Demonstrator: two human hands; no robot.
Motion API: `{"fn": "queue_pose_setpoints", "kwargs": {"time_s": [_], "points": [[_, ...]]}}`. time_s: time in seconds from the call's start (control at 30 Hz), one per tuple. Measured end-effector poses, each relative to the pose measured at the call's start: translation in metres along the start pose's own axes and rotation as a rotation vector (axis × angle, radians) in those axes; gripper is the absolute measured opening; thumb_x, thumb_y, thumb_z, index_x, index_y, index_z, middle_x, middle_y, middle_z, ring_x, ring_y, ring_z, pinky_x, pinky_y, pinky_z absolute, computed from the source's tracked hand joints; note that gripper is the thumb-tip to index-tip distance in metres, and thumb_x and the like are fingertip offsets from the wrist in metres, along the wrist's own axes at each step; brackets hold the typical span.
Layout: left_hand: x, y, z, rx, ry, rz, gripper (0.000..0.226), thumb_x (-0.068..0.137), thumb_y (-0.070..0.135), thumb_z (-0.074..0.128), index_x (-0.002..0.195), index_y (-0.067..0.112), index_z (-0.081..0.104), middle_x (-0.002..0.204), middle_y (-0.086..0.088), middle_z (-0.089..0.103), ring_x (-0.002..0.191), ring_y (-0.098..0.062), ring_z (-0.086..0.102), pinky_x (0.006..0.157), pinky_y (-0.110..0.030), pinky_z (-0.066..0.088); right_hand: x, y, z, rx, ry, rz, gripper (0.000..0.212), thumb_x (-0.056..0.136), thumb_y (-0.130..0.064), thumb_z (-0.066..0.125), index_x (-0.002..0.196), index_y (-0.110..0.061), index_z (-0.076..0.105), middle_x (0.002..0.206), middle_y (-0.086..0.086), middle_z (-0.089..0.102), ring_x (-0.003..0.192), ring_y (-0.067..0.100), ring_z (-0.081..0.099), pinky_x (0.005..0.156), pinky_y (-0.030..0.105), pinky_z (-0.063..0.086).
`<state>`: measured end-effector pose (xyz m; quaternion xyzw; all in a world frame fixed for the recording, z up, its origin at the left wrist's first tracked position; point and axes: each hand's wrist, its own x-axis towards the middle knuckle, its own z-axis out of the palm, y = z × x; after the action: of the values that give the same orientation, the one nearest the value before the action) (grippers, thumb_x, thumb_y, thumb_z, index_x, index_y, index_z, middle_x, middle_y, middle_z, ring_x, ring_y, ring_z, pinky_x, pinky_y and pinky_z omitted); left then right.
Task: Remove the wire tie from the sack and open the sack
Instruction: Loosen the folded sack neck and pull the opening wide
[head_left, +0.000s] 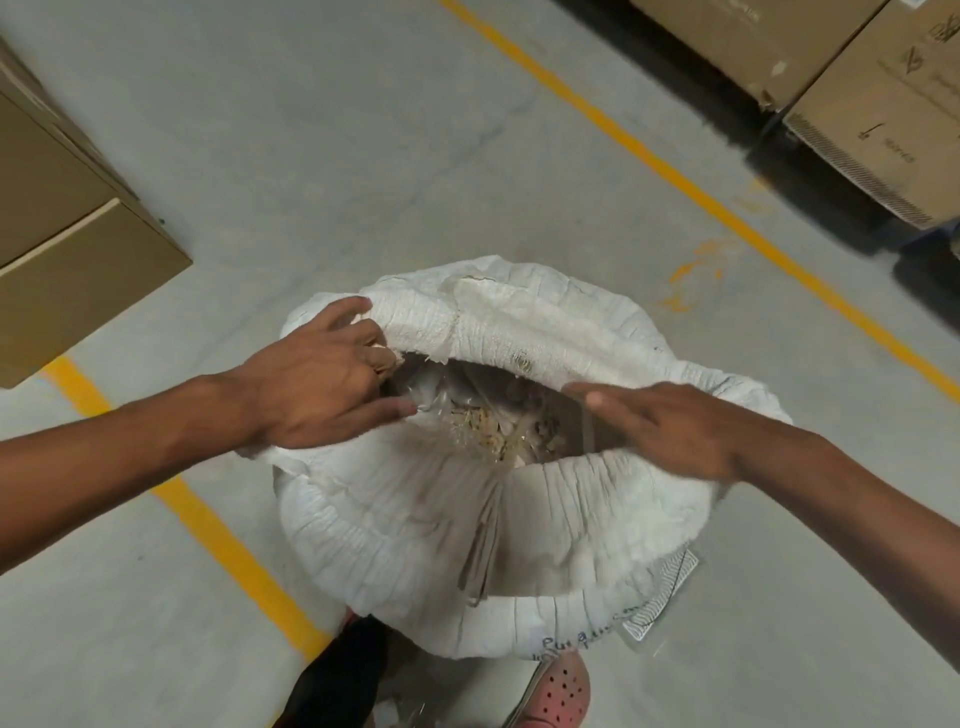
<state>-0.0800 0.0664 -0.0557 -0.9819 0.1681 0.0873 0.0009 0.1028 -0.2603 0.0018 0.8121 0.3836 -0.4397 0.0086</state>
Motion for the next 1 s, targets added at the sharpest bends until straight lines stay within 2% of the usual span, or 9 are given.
{"fn": "queue_pose_setpoints", "kwargs": {"time_s": [0.1, 0.17, 0.33, 0.5, 0.57, 0.67, 0.73, 0.87, 1.0], "points": [[-0.006, 0.001, -0.003, 0.032, 0.007, -0.035, 0.092, 0.110, 0.059, -0.002, 0.082, 0.026, 0.080, 0.095, 0.016, 0.075, 0.128, -0.020, 0.060, 0.128, -0.049, 0.008, 0.025, 0.002, -0.010, -0.159, 0.159, 0.067, 0.054, 0.107, -0.058, 0.033, 0.158, -0.045, 0.023, 0.160, 0.007, 0.048, 0.132, 0.035, 0.057, 0.103, 0.041, 0.044], [-0.011, 0.002, -0.005, 0.043, -0.034, -0.033, 0.096, 0.109, 0.058, -0.005, 0.087, 0.027, 0.082, 0.103, 0.019, 0.079, 0.145, -0.019, 0.050, 0.130, -0.050, 0.003, 0.035, 0.004, -0.017, -0.272, 0.260, 0.113, 0.082, 0.093, -0.066, 0.055, 0.159, -0.039, 0.013, 0.155, 0.019, 0.046, 0.120, 0.039, 0.063, 0.091, 0.043, 0.048], [-0.016, 0.001, -0.007, 0.188, -0.229, -0.054, 0.102, 0.105, 0.058, -0.017, 0.101, 0.032, 0.081, 0.116, 0.017, 0.078, 0.161, -0.014, 0.024, 0.130, -0.055, -0.011, 0.047, 0.005, -0.020, -0.490, 0.374, 0.235, 0.133, 0.067, -0.083, 0.074, 0.161, -0.033, -0.005, 0.155, 0.021, 0.040, 0.119, 0.036, 0.064, 0.111, 0.055, 0.035], [-0.011, -0.003, -0.014, 0.244, -0.162, -0.009, 0.071, 0.098, 0.071, 0.023, 0.075, 0.029, 0.075, 0.094, 0.007, 0.081, 0.146, -0.026, 0.052, 0.128, -0.061, 0.008, 0.053, 0.000, -0.010, -0.619, 0.422, 0.208, 0.141, 0.067, -0.081, 0.073, 0.161, -0.031, -0.019, 0.153, 0.021, 0.039, 0.109, 0.034, 0.067, 0.105, 0.050, 0.037], [-0.002, 0.000, -0.028, 0.297, -0.332, -0.083, 0.056, 0.090, 0.075, 0.037, 0.103, 0.034, 0.074, 0.120, 0.008, 0.075, 0.146, -0.023, 0.046, 0.121, -0.054, 0.014, 0.055, -0.001, -0.007, -0.650, 0.431, 0.193, 0.141, 0.070, -0.073, 0.077, 0.160, -0.031, -0.023, 0.154, 0.021, 0.038, 0.116, 0.035, 0.064, 0.104, 0.050, 0.038], [0.016, 0.001, -0.039, 0.309, -0.415, -0.165, 0.078, 0.079, 0.088, 0.053, 0.138, 0.038, 0.053, 0.135, 0.008, 0.066, 0.147, -0.022, 0.039, 0.113, -0.048, 0.017, 0.054, -0.006, -0.008, -0.648, 0.417, 0.157, 0.140, 0.072, -0.070, 0.078, 0.160, -0.032, -0.023, 0.157, 0.024, 0.030, 0.126, 0.038, 0.057, 0.106, 0.051, 0.036], [0.028, -0.002, -0.041, 0.228, -0.334, -0.182, 0.094, 0.071, 0.099, 0.047, 0.144, 0.040, 0.047, 0.126, 0.005, 0.071, 0.140, -0.022, 0.046, 0.112, -0.048, 0.021, 0.054, -0.010, -0.009, -0.639, 0.398, 0.131, 0.141, 0.070, -0.075, 0.076, 0.161, -0.032, -0.024, 0.164, 0.028, 0.018, 0.130, 0.039, 0.054, 0.108, 0.052, 0.034], [0.043, -0.015, -0.034, 0.028, -0.228, -0.248, 0.114, 0.071, 0.105, -0.006, 0.149, 0.043, 0.050, 0.118, 0.003, 0.077, 0.144, -0.020, 0.048, 0.123, -0.054, 0.012, 0.053, -0.005, -0.009, -0.639, 0.400, 0.086, 0.144, 0.065, -0.083, 0.073, 0.161, -0.033, -0.022, 0.169, 0.030, -0.003, 0.125, 0.038, 0.057, 0.106, 0.053, 0.035], [0.040, -0.021, -0.017, -0.042, -0.263, -0.227, 0.113, 0.070, 0.105, -0.006, 0.154, 0.048, 0.043, 0.135, 0.004, 0.072, 0.155, -0.018, 0.037, 0.127, -0.062, -0.008, 0.052, 0.002, -0.006, -0.586, 0.395, 0.052, 0.143, 0.066, -0.080, 0.076, 0.160, -0.037, -0.023, 0.171, 0.027, -0.006, 0.124, 0.038, 0.058, 0.105, 0.053, 0.036]]}}
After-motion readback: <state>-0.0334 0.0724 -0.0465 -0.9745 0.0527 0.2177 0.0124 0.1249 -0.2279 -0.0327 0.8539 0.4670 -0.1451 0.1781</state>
